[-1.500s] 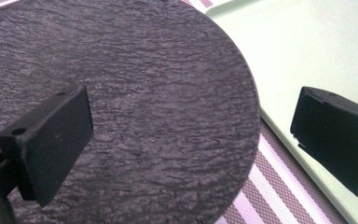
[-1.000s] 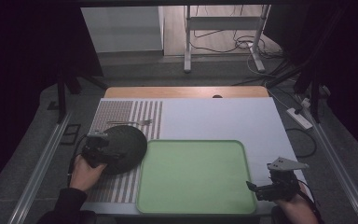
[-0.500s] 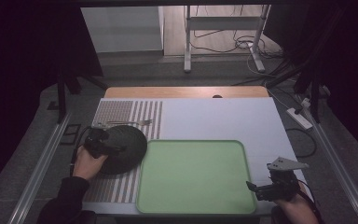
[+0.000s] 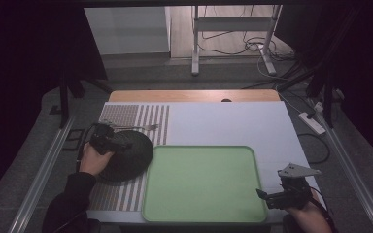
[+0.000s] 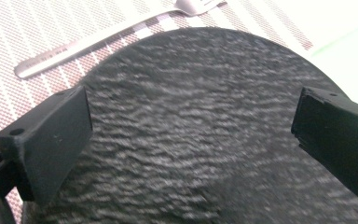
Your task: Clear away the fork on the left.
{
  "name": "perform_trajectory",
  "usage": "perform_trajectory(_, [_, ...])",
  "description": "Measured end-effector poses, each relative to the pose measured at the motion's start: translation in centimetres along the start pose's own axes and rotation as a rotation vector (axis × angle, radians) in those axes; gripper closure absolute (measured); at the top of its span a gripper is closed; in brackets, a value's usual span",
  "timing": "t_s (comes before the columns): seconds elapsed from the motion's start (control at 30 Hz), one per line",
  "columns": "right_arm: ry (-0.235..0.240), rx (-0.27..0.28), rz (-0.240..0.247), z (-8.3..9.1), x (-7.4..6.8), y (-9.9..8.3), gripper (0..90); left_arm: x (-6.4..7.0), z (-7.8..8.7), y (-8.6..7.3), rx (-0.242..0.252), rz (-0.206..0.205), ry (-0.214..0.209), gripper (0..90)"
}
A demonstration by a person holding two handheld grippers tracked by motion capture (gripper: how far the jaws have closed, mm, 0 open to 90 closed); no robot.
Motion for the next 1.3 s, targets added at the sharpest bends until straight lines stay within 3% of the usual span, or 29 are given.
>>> perform_trajectory(0.87, [0.007,-0.006,0.009,-0.1,0.0,0.0,0.0,-3.6,-3.2,3.9,-0.021,0.053,0.040,0.1])
perform_trajectory(1.07, [0.007,-0.006,0.010,-0.1,-0.1,0.0,0.0,-4.3,-3.8,4.4,-0.033,0.064,0.056,3.7])
perform_trajectory(1.2, [0.008,-0.006,0.011,-0.1,-0.1,0.0,0.0,-5.1,-3.8,4.6,-0.039,0.076,0.061,17.7])
perform_trajectory(1.23, [0.008,-0.006,0.011,-0.1,-0.1,0.0,0.0,-5.3,-3.7,4.6,-0.044,0.083,0.062,31.8])
perform_trajectory(1.27, [0.008,-0.006,0.011,-0.1,-0.1,0.0,0.0,-5.6,-3.8,4.6,-0.051,0.091,0.055,31.8])
perform_trajectory(1.3, [0.008,-0.007,0.011,-0.1,-0.1,0.0,0.0,-5.8,-3.8,4.6,-0.058,0.096,0.057,39.2])
Point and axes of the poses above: each handheld gripper's, and its own axes: z roughly backward along the jaws, y roughly out of its top, x roughly to its right, the point moved 3 cm from there along -z, roughly forward along the jaws, and after that the axes turned 4 degrees about x, right-handed, at the moved point
